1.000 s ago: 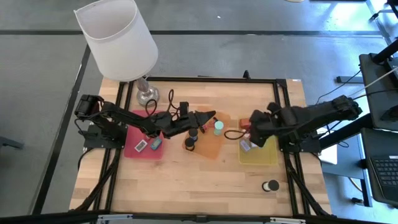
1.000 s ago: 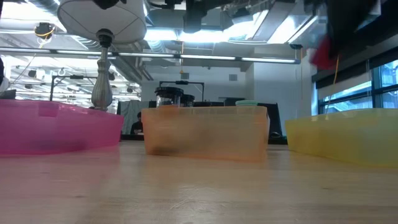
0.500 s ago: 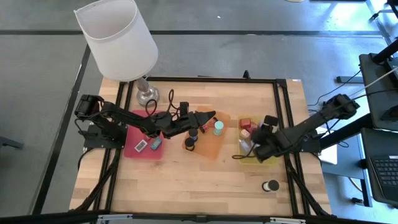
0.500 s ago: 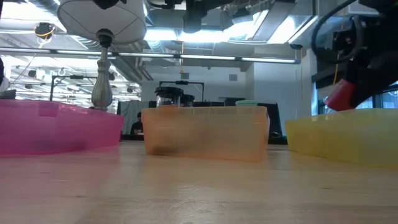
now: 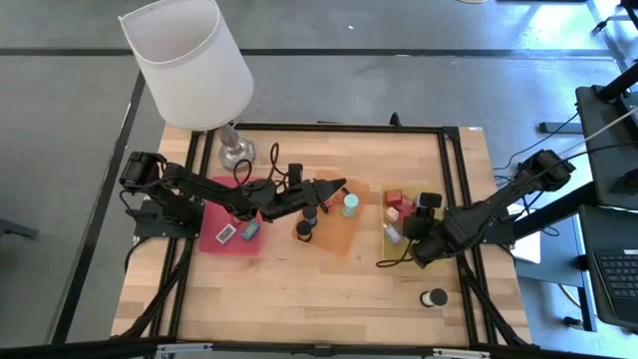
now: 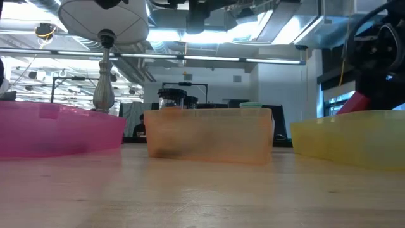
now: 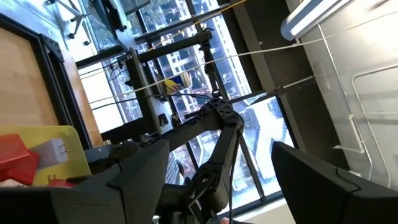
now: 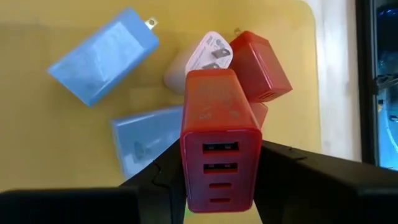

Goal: Pick & Place Office items
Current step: Put the red charger adapter into the yellow bin

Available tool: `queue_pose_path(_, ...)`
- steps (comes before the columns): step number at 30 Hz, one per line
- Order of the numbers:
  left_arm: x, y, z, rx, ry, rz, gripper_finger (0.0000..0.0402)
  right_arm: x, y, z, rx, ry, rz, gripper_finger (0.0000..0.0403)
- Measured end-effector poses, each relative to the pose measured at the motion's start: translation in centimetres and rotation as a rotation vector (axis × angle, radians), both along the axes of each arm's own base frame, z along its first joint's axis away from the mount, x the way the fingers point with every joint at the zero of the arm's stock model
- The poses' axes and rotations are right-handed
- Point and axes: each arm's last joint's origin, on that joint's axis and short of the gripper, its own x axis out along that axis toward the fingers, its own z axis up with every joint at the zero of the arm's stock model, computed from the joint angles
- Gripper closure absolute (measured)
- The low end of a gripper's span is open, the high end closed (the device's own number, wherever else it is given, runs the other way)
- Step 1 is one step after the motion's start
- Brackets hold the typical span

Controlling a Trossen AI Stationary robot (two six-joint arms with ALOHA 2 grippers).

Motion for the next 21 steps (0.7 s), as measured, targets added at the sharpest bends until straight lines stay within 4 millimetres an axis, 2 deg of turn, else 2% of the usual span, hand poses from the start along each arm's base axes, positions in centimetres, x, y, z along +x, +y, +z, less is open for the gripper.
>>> queue_pose_path(14, 0.0, 0.0, 0.0, 0.022, 0.01, 0.014, 0.0122, 0.6, 0.4, -1.7, -0.087, 0.074, 0.003, 0.0275)
queue_pose_path(21, 0.0, 0.0, 0.0, 0.022, 0.01, 0.009, 0.0122, 0.7, 0.5, -2.1, -0.068, 0.056, -0.064, 0.0269)
